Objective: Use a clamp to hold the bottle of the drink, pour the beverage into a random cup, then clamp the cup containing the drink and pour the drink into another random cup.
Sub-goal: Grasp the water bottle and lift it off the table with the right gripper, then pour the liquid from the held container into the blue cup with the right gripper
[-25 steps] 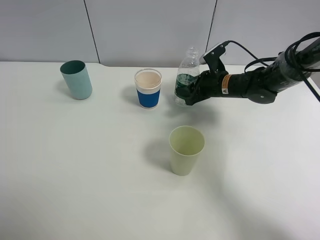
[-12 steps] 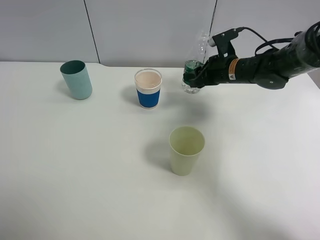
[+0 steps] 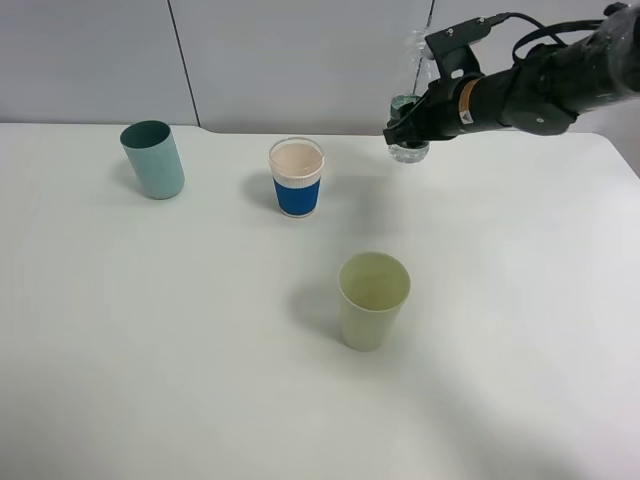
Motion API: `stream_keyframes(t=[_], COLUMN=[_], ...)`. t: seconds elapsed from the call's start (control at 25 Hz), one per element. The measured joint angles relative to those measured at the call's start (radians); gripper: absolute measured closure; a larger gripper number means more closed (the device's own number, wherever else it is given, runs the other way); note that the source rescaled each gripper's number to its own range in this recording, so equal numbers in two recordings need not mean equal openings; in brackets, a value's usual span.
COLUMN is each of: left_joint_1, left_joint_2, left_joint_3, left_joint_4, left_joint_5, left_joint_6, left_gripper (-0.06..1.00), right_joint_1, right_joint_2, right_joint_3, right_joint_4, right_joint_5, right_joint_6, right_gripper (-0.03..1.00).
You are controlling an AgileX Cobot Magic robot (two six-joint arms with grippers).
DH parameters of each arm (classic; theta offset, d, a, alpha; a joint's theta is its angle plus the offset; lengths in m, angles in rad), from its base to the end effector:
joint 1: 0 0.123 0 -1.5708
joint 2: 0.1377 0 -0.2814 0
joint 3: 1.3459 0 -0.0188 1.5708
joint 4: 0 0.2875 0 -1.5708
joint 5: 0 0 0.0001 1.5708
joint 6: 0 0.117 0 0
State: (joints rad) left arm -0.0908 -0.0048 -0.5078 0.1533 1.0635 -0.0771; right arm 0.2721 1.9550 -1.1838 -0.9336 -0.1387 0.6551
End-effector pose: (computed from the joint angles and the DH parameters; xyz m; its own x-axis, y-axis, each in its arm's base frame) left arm 0.0529 0.0109 0.2867 -0.4409 0.0380 -0.8968 -0.0303 0.9979 0.0571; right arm 0.4501 0.1390 0.1340 -0.4284 -0.3986 -0.8110 -0.4895 0.8567 -0.1625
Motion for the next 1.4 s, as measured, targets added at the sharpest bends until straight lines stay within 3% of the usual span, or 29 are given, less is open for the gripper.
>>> stream_keyframes(t=[0.28,0.6,1.08,1.4], left_joint_1=[0.0,0.0,0.0,0.0], left_joint_2=[0.0,0.0,0.0,0.0], left_joint_3=[0.0,0.0,0.0,0.0], left_joint_4=[0.0,0.0,0.0,0.0], left_joint_5=[0.0,0.0,0.0,0.0], left_joint_6=[0.0,0.0,0.0,0.0], left_gripper=[-0.06,-0.06,-0.06,-0.06], right_joint_1=[0.106,0.205,0.295,0.315], right_joint_2=[0.0,0.012,0.052,0.052], right_joint_3=[-0.095,-0.151,-0.175,-0.175], right_joint_4=[-0.124,-0.153,-0.277,-0.308], right_joint_5=[0.118,0.283,0.425,0.453], right_joint_6=[0.007,0.007,-0.003,-0.149], right_gripper=[0.97,0.97,0.97,0.97])
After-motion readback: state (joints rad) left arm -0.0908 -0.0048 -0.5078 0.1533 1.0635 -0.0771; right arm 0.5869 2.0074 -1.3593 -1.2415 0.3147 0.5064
